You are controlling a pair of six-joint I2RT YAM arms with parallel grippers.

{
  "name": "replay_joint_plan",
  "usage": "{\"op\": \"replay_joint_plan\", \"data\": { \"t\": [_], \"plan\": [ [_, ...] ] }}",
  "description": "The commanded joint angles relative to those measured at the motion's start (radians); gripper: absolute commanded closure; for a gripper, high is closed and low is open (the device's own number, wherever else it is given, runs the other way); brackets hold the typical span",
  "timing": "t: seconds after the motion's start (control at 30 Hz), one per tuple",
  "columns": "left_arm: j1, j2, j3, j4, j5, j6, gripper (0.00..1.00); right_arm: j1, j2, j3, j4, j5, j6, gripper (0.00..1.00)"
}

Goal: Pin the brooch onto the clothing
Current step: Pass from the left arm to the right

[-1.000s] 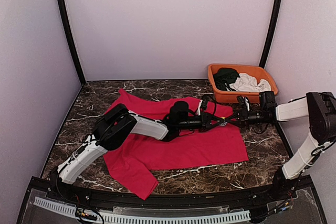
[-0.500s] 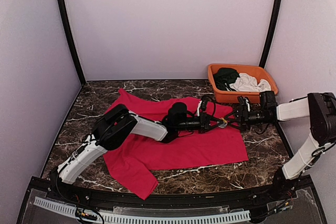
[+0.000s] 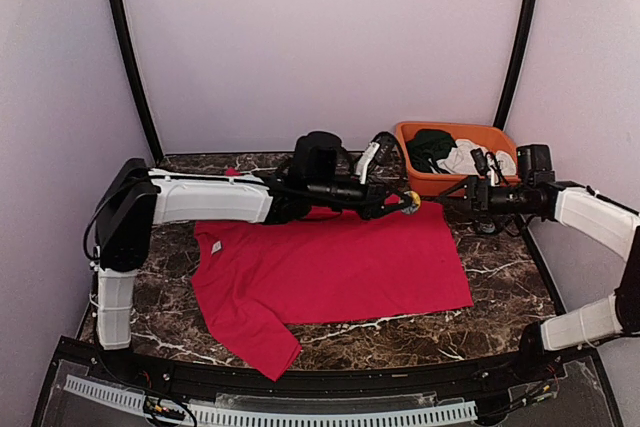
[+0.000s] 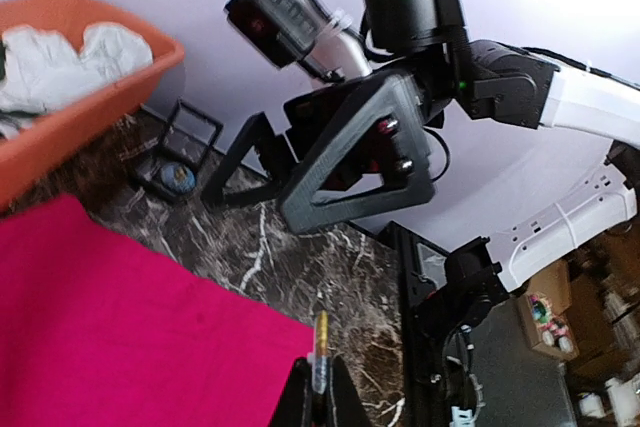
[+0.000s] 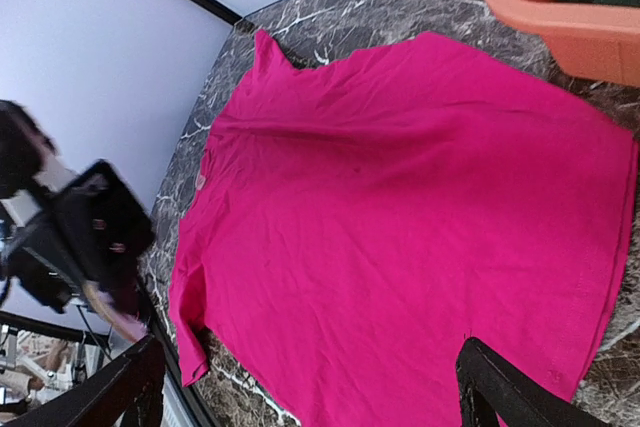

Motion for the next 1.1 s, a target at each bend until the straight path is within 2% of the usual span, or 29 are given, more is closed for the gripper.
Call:
{"op": "replay_joint_plan", "data": {
  "t": [0.0, 0.13, 0.3, 0.33, 0.43, 0.47, 0.53, 0.67, 0.77, 0.83, 0.87, 0.9, 0.93, 0.97, 1.07],
  "plan": [
    [-0.003, -0.151, -0.022, -0.335, -0.192, 0.393, 0.99, 0.014, -0.084, 0.105, -0.159, 0.176, -0.071, 0.01],
    [-0.014, -0.208, -0.017, -0.432, -0.349, 0.531, 0.98, 0.014, -0.175, 0.067, -0.104, 0.235, -0.002, 0.01],
    [-0.056, -0.259, -0.067, -0.424, -0.578, 0.717, 0.98, 0.016, -0.168, -0.074, 0.151, 0.011, 0.193, 0.01],
    [-0.077, -0.261, -0.075, -0.412, -0.667, 0.747, 0.98, 0.019, -0.149, -0.093, 0.193, -0.02, 0.224, 0.01],
    [-0.132, -0.254, -0.135, -0.317, -0.841, 0.953, 0.99, 0.03, -0.139, -0.127, 0.248, -0.02, 0.275, 0.01],
    [-0.162, -0.25, -0.155, -0.239, -0.935, 1.007, 0.99, 0.033, -0.136, -0.128, 0.248, -0.016, 0.281, 0.01],
    [-0.208, -0.23, -0.218, -0.086, -1.066, 1.218, 0.99, 0.037, -0.126, -0.123, 0.248, -0.012, 0.296, 0.01],
    [-0.275, -0.161, -0.302, 0.208, -1.257, 1.486, 0.99, 0.058, -0.107, -0.114, 0.291, -0.013, 0.332, 0.03],
    [-0.31, -0.097, -0.347, 0.409, -1.326, 1.634, 0.99, 0.096, -0.096, -0.111, 0.333, -0.016, 0.375, 0.03],
    [-0.34, -0.052, -0.371, 0.66, -1.364, 1.766, 0.99, 0.123, -0.085, -0.102, 0.345, -0.013, 0.393, 0.03],
    [-0.346, -0.012, -0.376, 0.732, -1.372, 1.867, 0.99, 0.14, -0.08, -0.094, 0.346, -0.009, 0.399, 0.03],
    [-0.355, 0.01, -0.374, 0.884, -1.383, 1.925, 0.99, 0.149, -0.077, -0.089, 0.346, -0.007, 0.403, 0.03],
    [-0.359, 0.059, -0.361, 0.961, -1.387, 2.033, 0.99, 0.159, -0.074, -0.083, 0.346, -0.008, 0.406, 0.03],
    [-0.367, 0.083, -0.351, 1.108, -1.387, 2.142, 0.99, 0.166, -0.075, -0.076, 0.346, -0.01, 0.406, 0.03],
    [-0.377, 0.15, -0.311, 1.214, -1.388, 2.239, 0.99, 0.19, -0.077, -0.068, 0.343, -0.018, 0.398, 0.04]
  ]
}}
